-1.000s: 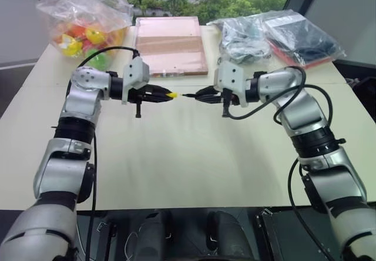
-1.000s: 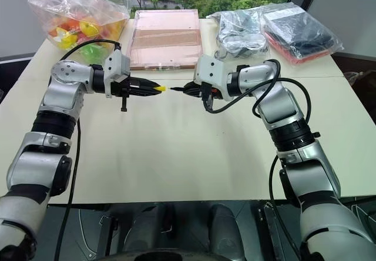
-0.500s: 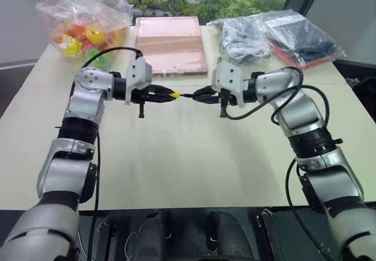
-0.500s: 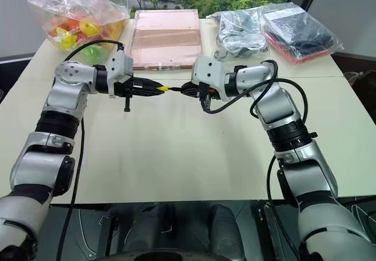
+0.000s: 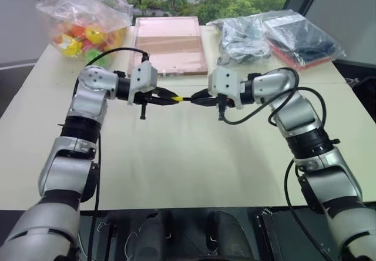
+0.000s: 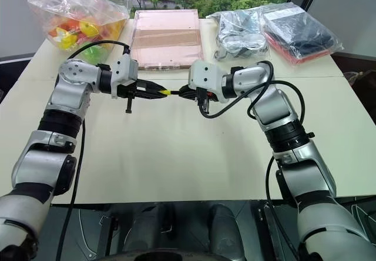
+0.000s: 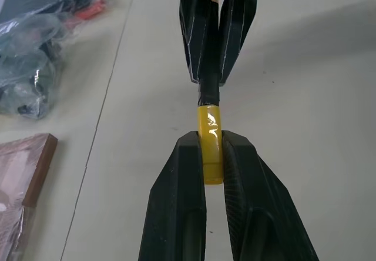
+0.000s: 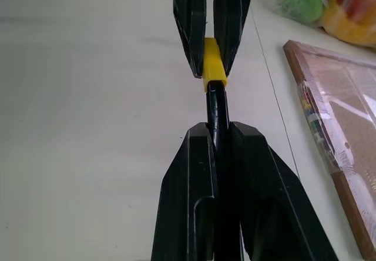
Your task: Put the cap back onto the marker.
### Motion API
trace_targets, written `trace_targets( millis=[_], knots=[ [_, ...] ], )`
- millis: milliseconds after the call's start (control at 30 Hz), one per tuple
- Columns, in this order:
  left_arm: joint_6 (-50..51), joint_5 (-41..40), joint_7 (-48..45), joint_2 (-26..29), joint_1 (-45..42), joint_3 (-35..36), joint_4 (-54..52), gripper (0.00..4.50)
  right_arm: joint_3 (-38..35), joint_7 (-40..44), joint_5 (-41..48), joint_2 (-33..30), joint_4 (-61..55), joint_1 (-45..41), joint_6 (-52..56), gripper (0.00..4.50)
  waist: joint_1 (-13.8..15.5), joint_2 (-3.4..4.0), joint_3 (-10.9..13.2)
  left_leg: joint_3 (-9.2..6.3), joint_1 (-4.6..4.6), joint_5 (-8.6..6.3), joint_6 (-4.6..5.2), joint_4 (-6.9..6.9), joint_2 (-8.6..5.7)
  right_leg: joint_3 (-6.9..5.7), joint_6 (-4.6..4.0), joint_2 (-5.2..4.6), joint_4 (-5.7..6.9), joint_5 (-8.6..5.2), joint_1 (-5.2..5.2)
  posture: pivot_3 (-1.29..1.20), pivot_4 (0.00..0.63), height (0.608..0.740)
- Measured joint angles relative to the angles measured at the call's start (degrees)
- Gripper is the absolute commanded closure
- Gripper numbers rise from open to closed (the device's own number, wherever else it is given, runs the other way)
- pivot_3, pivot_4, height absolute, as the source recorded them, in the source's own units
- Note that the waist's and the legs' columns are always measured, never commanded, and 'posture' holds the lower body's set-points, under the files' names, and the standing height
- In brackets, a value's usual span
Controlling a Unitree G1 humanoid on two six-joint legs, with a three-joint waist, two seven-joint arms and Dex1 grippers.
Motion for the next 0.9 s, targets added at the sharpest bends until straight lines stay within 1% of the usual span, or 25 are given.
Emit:
trace_targets(
  millis=[133, 667, 900],
  knots=[
    [0.38, 0.21, -0.06, -0.08, -0.01, -0.14, -0.01, 4.45, 0.15, 0.20, -0.67, 0.37, 1.05, -0.31, -1.50, 4.50, 0.02, 0.00, 0.00, 0.00, 0.00, 0.00, 0.00, 0.00, 0.00, 0.00, 0.00, 0.00, 0.00, 0.00, 0.00, 0.00, 0.150, 0.740],
    [0.23, 2.46, 0.57, -1.50, -0.24, -0.15, -0.04, 4.45, 0.13, 0.17, -1.72, 1.53, 2.09, -0.66, -1.49, 4.50, 0.01, 0.00, 0.00, 0.00, 0.00, 0.00, 0.00, 0.01, 0.00, 0.00, 0.00, 0.00, 0.01, 0.00, 0.00, 0.00, 0.150, 0.740],
    [2.92, 2.58, 0.55, -1.83, -0.24, 0.07, -0.05, 4.45, 0.02, 0.12, -2.38, 2.17, 2.64, -0.66, -1.35, 4.50, 0.03, 0.00, 0.00, 0.00, 0.00, 0.00, 0.00, 0.01, 0.00, 0.00, 0.00, 0.00, 0.02, 0.00, 0.00, 0.00, 0.150, 0.740]
  ],
)
